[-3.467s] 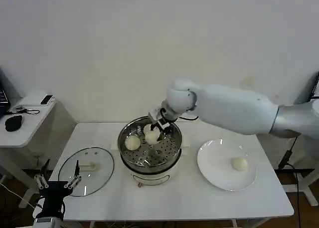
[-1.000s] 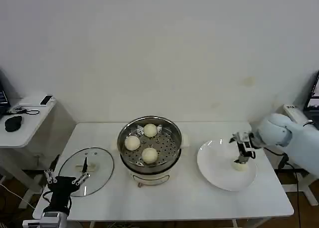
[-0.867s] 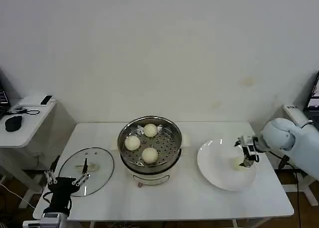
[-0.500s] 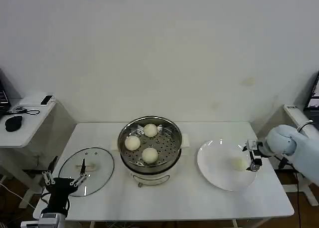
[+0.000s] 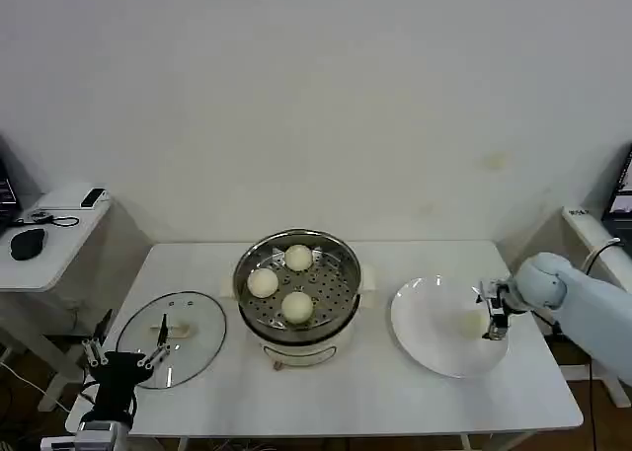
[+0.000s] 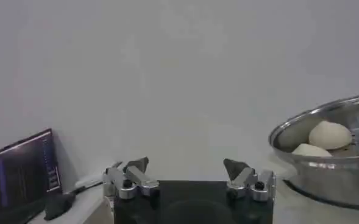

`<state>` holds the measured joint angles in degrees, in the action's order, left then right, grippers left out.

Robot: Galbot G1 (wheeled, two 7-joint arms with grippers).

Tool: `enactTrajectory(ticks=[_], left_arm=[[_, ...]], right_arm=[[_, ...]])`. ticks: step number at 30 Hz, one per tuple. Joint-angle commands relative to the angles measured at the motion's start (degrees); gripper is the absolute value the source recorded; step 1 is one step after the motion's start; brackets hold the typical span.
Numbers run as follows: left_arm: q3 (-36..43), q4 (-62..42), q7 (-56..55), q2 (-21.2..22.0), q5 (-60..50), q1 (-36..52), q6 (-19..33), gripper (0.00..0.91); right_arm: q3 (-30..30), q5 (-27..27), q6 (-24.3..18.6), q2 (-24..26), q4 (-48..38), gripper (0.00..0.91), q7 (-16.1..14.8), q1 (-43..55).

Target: Take steamed baozi put them in steamer then cover it.

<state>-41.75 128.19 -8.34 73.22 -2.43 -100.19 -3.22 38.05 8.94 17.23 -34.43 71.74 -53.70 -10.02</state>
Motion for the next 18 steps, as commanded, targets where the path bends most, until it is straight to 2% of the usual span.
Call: enactTrajectory(ticks=[1,12,18], left_arm=[[-0.16,-0.49,-0.01,0.09,-0.02,0.03,-0.01,0.907],[-0.23,-0.32,-0.02,0.31,0.01,0.05,-0.04,0.907],[-0.49,0.03,-0.03,0.23,0.06,-0.25,-0.04,0.907]], right_arm=[[-0.90,1.02,-0.31,-4.81,-4.76,0.786,-0.23,-0.90],[0.20,1.09,0.81,-4.20,-4.37,0.645,-0.93,0.42],[0.37,0.68,1.14,-2.89,-2.91,0.645,-2.31,1.47]])
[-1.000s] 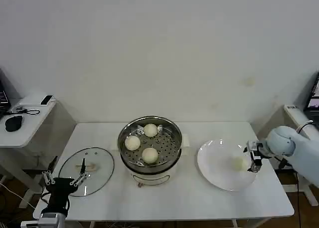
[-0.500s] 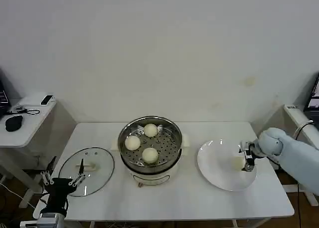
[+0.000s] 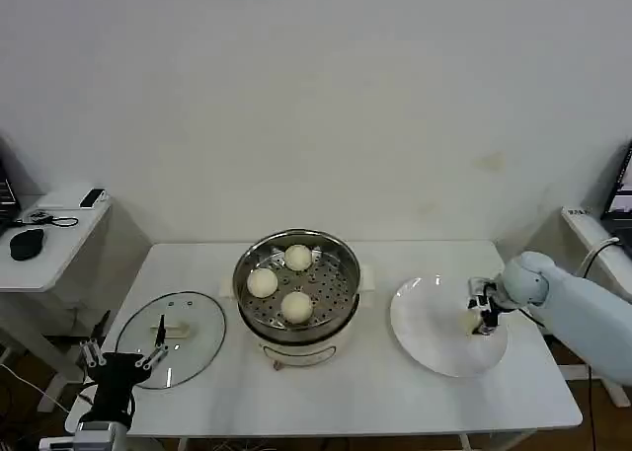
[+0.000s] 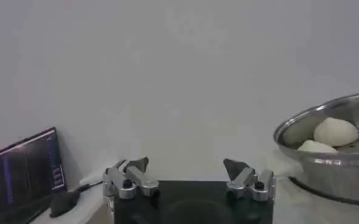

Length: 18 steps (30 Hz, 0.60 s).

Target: Take steamed baozi put them in steamer then cover it.

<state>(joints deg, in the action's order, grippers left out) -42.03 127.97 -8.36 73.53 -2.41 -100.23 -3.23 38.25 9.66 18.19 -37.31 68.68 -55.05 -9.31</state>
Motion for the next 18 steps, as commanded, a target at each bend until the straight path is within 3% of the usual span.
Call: enactTrajectory(ticks=[1,9,13,18], left_arm=[[-0.34,0.28,0.01,-0.11,0.06,-0.27,-0.03,0.907],[-0.06,0.68,0.03,-0.27,0.00,-0.33,-0.12,0.907],[0.26,1.05,0.06,-0.26,-0.03,-0.14,-0.28,0.907],[0.37,1.55,0.08,-0.27,-0.01,-0.01,-0.38,0.907]], right_arm=[[0.53,-0.32,0.47,0.54,0.77,0.645,-1.33,1.36],[2.92,-6.38,2.93,4.12,6.74,0.645,-1.56,8.28],[8.55,-10.85,4.60,4.62,10.07,0.645,-1.52,18.57],[17.05,-20.27,7.61,2.00,13.58,0.645,-0.06,32.13]])
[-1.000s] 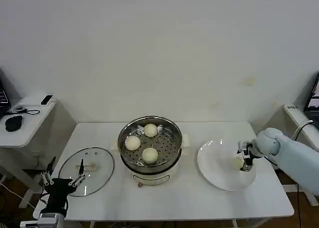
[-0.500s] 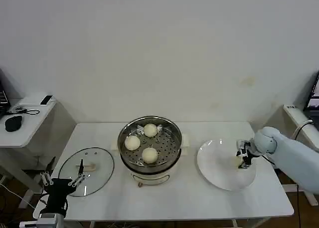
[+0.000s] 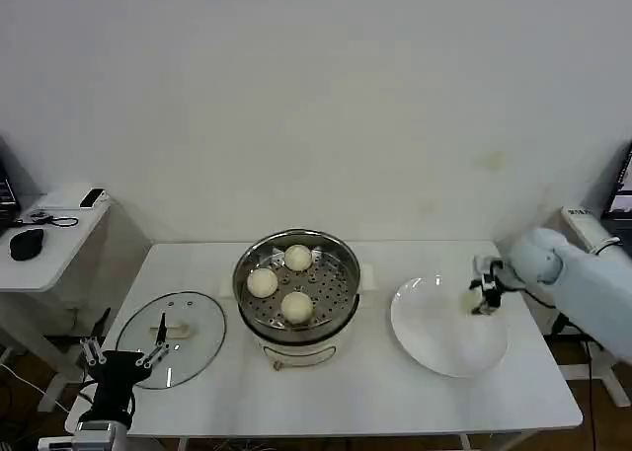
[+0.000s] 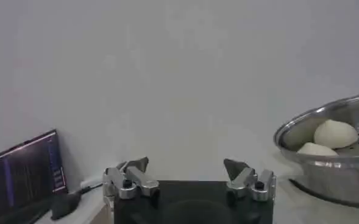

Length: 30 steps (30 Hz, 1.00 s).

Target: Take steamed baozi put them in steamer then cover it.

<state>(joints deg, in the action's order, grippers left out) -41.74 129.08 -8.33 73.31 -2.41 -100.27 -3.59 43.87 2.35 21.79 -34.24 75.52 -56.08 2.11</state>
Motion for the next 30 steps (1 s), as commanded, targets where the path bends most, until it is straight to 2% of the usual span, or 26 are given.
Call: enactTrajectory(ticks=[1,3,5,6,8,9,13,20,25,30], left_arm=[[0.06,0.44,0.04,-0.10,0.00,0.03,-0.01,0.907],[-0.07,0.43,0.04,-0.13,0.04,0.07,0.02,0.907],[-0.13,0.45,0.03,-0.07,0.03,0.16,0.06,0.907],[-0.11,0.46,0.02,0.03,-0.01,0.25,0.05,0.907],[-0.07,0.46,0.00,0.19,-0.04,0.38,0.06,0.907],[-0.07,0.49,-0.01,0.38,-0.07,0.42,0.08,0.907],[-0.17,0.47,-0.08,0.87,-0.11,0.62,0.14,0.907],[-0.54,0.66,-0.13,1.47,-0.27,0.61,0.24,0.907],[-0.39,1.03,-0.18,2.09,-0.32,0.48,0.29,0.907],[-0.80,1.41,-0.22,2.08,-0.25,0.01,0.37,0.907]], right_arm=[[12.94,-14.04,4.62,-1.63,7.01,0.645,1.30,22.83],[16.99,-19.43,6.91,-5.39,8.62,0.645,3.02,29.00],[19.42,-21.56,8.38,-8.03,9.43,0.645,4.29,31.97],[20.64,-25.04,9.34,-10.18,9.87,0.645,5.55,33.35],[21.80,-28.33,10.95,-12.73,10.27,0.655,7.34,34.29],[22.70,-30.71,12.46,-14.61,10.57,0.655,9.34,34.65],[23.91,-35.72,14.77,-20.14,10.56,0.655,13.36,34.05],[23.29,-40.35,17.35,-29.66,6.61,0.655,17.87,30.19],[24.05,-42.81,19.82,-32.14,5.21,0.655,19.98,26.97],[24.78,-39.92,19.85,-32.82,4.30,0.655,20.03,23.40]])
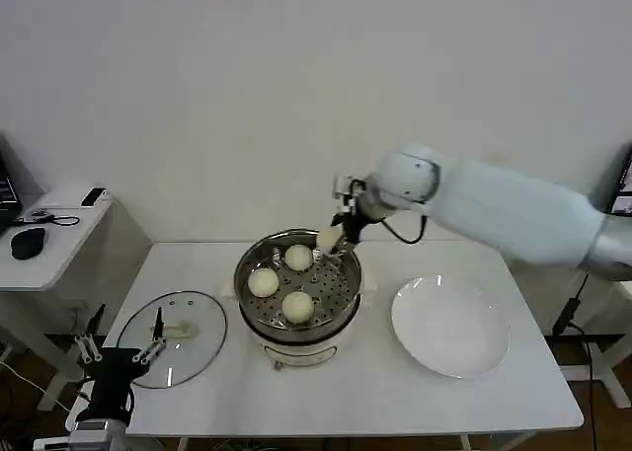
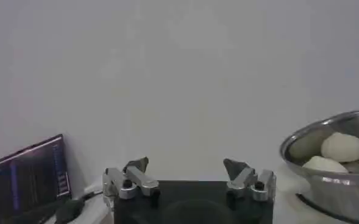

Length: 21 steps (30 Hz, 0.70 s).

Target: Take steamed baozi put them in steamer then cover it.

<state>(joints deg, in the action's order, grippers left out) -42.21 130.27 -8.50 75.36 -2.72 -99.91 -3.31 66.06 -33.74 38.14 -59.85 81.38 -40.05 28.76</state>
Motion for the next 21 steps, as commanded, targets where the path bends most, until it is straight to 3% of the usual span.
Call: enactTrajectory(ticks=[1,21], left_arm=[[-0.48,0.23,-0.08,-0.02,0.10,-0.42,0.13,0.907],[-0.42,-0.55,-0.03,-0.17,0.12,0.28,0.03,0.907]], right_arm=[[2.60,-2.71,3.49,-7.26,-1.89,0.655,3.92,-4.06],[1.31,4.73,3.45,-4.64,-5.43,0.655,1.94,-7.98]])
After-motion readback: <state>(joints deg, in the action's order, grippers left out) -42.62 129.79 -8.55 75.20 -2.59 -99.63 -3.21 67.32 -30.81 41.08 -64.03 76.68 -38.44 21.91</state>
